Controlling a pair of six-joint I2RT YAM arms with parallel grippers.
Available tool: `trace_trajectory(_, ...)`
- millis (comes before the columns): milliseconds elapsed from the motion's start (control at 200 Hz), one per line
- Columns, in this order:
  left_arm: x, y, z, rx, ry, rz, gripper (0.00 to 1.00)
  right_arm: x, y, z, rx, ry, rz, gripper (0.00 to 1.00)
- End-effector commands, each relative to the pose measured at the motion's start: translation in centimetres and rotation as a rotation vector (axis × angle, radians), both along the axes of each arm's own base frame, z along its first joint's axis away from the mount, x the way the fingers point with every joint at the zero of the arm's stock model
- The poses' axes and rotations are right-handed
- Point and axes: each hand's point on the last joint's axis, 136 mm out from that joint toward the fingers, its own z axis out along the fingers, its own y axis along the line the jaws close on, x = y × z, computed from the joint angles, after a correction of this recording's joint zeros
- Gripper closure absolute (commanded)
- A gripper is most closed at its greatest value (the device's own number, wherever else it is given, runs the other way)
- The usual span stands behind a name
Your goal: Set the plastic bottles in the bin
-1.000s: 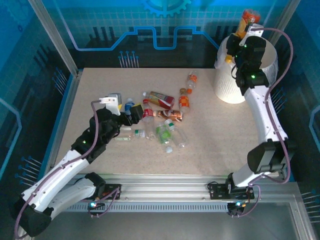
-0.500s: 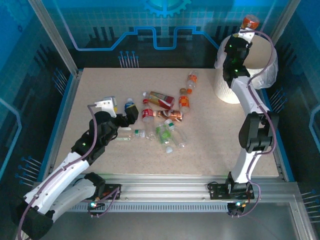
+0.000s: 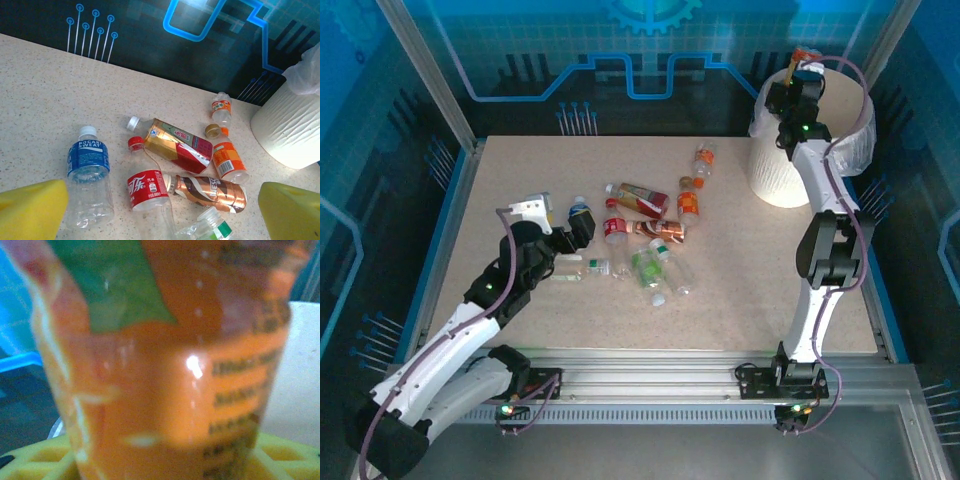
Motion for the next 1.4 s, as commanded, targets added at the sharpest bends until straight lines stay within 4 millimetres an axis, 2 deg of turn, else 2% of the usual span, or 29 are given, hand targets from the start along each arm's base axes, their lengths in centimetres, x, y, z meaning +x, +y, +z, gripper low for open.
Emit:
trace_trajectory(0, 0.3, 0.5, 0.8, -0.002, -0.005, 0.022, 0.01, -0.3, 2.5, -1.3, 0.041, 0.09, 0.151, 0.36)
trace_trajectory(180, 0.6, 0.5, 0.1, -0.006, 0.016, 0.032, 0.01, -1.2, 4.3, -1.3, 0.102, 0.122, 0.239, 0.33)
trace_trajectory(510, 0.7, 0.7, -0.2, -0.007, 0.026, 0.039, 0.01, -2.0, 4.7, -0.5, 0.13, 0.15, 0.26, 0.2)
trace_trajectory(720, 0.8, 0.8, -0.7, -0.015, 0.041, 0.045, 0.01, -2.2, 4.4, 0.6, 0.112, 0.146, 0.247, 0.15)
trace_trajectory(870, 0.9, 1.1, -1.0, -0.02, 0.055, 0.063, 0.01, -3.0, 4.3, 2.3, 0.099, 0.131, 0.244, 0.11)
trace_trajectory(1055, 1.0, 1.6, -1.8, -0.039, 0.086, 0.093, 0.01, -5.3, 5.3, 4.6, 0.112, 0.104, 0.285, 0.06)
trace_trajectory(1226, 1.1, 2.2, -3.1, -0.06, 0.134, 0.136, 0.01, -8.8, 7.6, 6.7, 0.116, 0.077, 0.337, 0.0)
trace_trajectory(1321, 1.3, 2.3, -3.7, -0.079, 0.158, 0.152, 0.01, -10.9, 9.1, 6.7, 0.141, 0.073, 0.346, 0.0)
trace_trajectory(1396, 1.5, 2.4, -4.2, -0.093, 0.178, 0.162, 0.01, -12.4, 10.5, 5.7, 0.164, 0.084, 0.368, 0.0)
